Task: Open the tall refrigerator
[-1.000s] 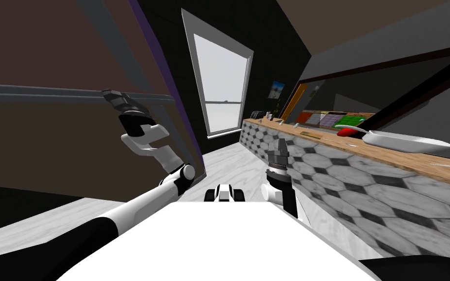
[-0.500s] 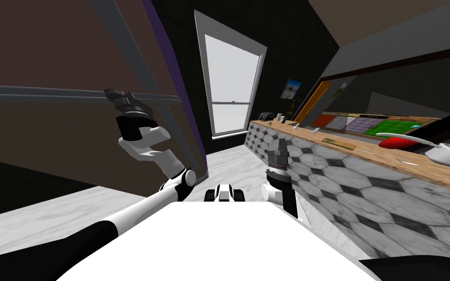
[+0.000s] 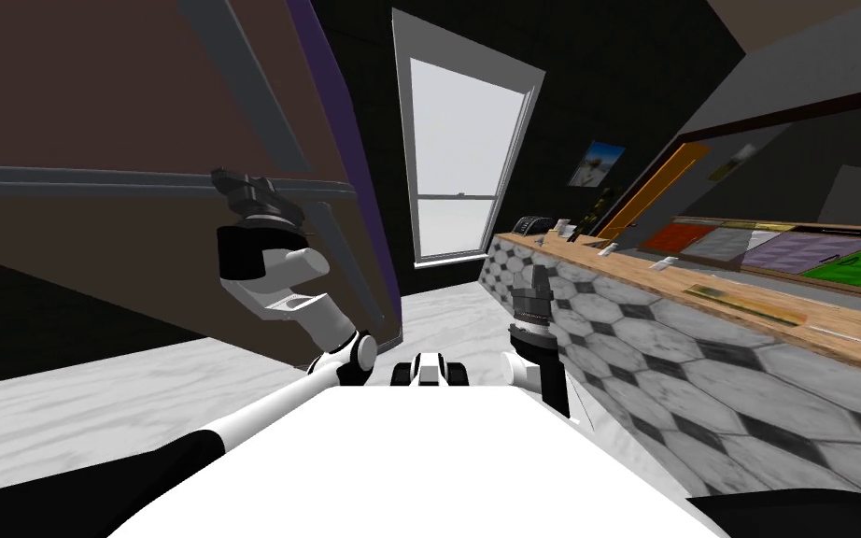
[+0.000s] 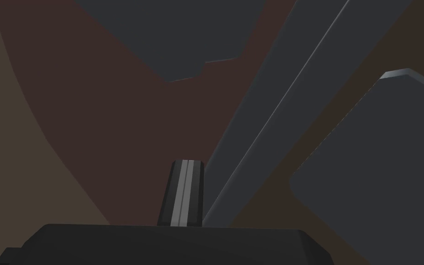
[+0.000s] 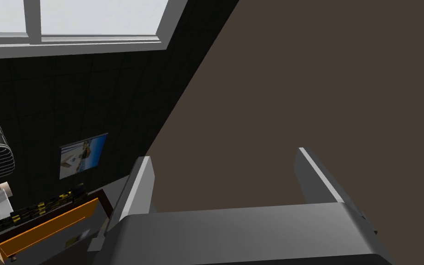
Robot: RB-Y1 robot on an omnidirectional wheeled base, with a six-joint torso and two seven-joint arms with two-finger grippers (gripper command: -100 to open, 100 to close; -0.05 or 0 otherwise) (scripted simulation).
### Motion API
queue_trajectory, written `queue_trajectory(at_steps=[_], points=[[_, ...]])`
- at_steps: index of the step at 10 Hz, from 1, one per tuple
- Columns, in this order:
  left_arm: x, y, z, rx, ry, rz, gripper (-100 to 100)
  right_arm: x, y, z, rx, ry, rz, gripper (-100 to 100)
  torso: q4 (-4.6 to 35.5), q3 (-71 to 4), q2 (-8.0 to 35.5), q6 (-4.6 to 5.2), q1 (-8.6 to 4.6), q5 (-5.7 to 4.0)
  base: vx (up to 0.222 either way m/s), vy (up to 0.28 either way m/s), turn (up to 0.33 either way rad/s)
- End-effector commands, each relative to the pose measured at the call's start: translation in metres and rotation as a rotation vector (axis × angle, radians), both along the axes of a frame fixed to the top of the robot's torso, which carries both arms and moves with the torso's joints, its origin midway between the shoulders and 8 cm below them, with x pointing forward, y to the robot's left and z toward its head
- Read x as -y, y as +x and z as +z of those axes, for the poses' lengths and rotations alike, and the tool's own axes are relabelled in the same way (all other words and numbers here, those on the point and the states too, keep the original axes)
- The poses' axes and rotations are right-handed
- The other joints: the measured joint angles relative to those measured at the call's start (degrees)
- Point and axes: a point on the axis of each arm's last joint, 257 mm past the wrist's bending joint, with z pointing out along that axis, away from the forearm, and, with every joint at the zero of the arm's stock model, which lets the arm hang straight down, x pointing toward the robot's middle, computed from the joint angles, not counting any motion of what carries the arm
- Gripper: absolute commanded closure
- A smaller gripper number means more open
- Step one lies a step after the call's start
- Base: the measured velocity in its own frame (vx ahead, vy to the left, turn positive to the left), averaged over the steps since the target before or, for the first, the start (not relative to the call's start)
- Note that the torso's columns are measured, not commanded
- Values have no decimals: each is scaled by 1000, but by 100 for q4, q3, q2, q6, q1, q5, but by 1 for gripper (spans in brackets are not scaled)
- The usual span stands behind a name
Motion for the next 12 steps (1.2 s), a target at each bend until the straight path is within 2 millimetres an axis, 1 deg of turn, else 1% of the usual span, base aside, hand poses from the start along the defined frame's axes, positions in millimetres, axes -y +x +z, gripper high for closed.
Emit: queue_trajectory(at_steps=[1,2,3,4,5,6,7,10,12], points=[[11,-13,4,18,7,-20,100,0,0,0,0,0,0,0,0,-1,2,5,-1,0,44,-19,-13],[30,-9,-5,-8,2,-77,100,0,0,0,0,0,0,0,3,1,10,17,-10,-9,79,-13,221],[31,-19,2,15,9,-71,100,0,0,0,0,0,0,0,-1,-5,-7,6,-16,-8,87,-37,155],[49,-12,-10,-22,1,-131,100,0,0,0,0,0,0,0,-4,-9,-10,7,-17,-7,122,-57,275],[51,-23,-3,3,9,-126,100,0,0,0,0,0,0,0,-5,-11,-17,0,-14,-4,110,-61,169],[49,-19,-4,-3,7,-119,100,0,0,0,0,0,0,0,-3,-5,-5,4,-5,-2,40,-28,24],[47,-24,6,1,49,-97,-100,0,0,0,0,0,0,0,3,5,14,9,10,1,0,-17,8],[46,-31,24,4,126,-55,-100,0,0,0,0,0,0,0,-23,-17,-28,9,11,12,-3,-2,-3],[45,-34,32,3,159,-35,-100,0,0,0,0,0,0,0,-5,-8,-12,2,-5,-1,2,-10,4]])
